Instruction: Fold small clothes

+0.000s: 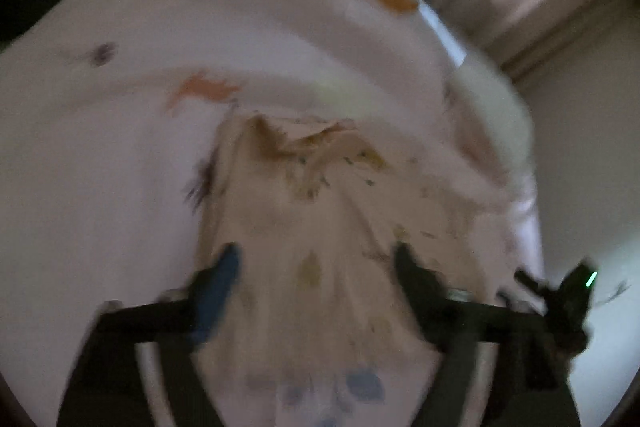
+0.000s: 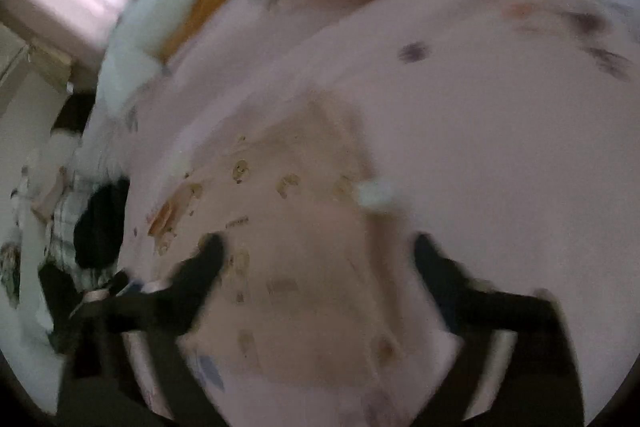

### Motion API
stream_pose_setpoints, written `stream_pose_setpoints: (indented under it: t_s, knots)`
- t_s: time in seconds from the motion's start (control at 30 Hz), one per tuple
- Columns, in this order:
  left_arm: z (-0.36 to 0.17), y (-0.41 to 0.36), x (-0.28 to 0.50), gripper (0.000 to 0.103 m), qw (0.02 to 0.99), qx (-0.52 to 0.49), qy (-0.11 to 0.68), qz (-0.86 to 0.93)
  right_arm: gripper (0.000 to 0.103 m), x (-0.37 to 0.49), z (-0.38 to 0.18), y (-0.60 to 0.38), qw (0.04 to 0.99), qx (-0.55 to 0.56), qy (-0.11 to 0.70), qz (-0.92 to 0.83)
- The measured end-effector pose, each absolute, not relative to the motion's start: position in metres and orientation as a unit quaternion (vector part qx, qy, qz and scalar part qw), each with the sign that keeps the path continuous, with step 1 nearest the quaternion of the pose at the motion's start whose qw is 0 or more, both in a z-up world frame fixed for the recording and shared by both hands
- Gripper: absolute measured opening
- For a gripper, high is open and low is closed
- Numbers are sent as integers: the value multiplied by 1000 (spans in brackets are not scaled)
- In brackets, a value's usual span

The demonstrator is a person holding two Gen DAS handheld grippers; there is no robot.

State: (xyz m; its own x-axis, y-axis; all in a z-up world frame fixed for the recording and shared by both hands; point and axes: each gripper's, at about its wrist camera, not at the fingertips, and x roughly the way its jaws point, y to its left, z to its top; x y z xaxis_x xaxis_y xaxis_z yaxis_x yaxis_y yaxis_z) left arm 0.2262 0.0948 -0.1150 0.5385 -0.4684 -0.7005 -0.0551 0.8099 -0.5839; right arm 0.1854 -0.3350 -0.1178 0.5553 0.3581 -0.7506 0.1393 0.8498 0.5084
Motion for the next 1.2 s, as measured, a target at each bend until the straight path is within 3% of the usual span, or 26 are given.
stream_pose_setpoints:
  t_s: [0.07, 0.27, 0.37, 0.77, 0.83, 0.9, 0.93, 0.97, 1.0, 1.03, 1.07, 1.1, 1.13, 1.2]
  knots:
    - [-119, 104, 192, 97, 824, -309, 455, -134, 102, 151, -113, -341, 838, 295, 449, 97]
    - [-184, 93, 147, 97, 754, -369, 517, -167, 102, 101, -158, -323, 781, 372, 484, 133]
    - [-186, 90, 139, 97, 776, -382, 474, -162, 103, 101, -185, -297, 763, 397, 495, 125]
    - [-197, 74, 231, 97, 716, -531, 409, -193, 103, 149, -190, -296, 756, 501, 403, 126]
    - [-201, 74, 247, 92, 700, -553, 403, -205, 103, 161, -187, -291, 756, 505, 393, 135]
    - [-210, 74, 262, 73, 680, -579, 411, -180, 102, 176, -187, -284, 761, 501, 390, 138]
    - [-212, 75, 267, 67, 675, -585, 414, -173, 99, 181, -185, -281, 765, 495, 389, 134]
    - [-216, 72, 277, 54, 676, -578, 425, -168, 92, 186, -185, -279, 773, 484, 390, 128]
    - [-218, 70, 282, 30, 682, -566, 433, -163, 81, 191, -185, -276, 783, 469, 390, 123]
    - [-225, 67, 287, 16, 693, -546, 446, -147, 74, 196, -186, -275, 791, 457, 390, 115]
    - [-228, 66, 287, 16, 699, -541, 444, -147, 54, 200, -190, -274, 804, 435, 392, 101]
    - [-226, 66, 284, 15, 711, -536, 427, -156, 25, 202, -193, -274, 813, 418, 395, 90]
    - [-223, 63, 282, 15, 723, -524, 422, -154, 9, 204, -197, -273, 824, 395, 399, 77]
    - [-219, 61, 279, 15, 743, -501, 422, -139, 5, 203, -210, -282, 824, 403, 391, 81]
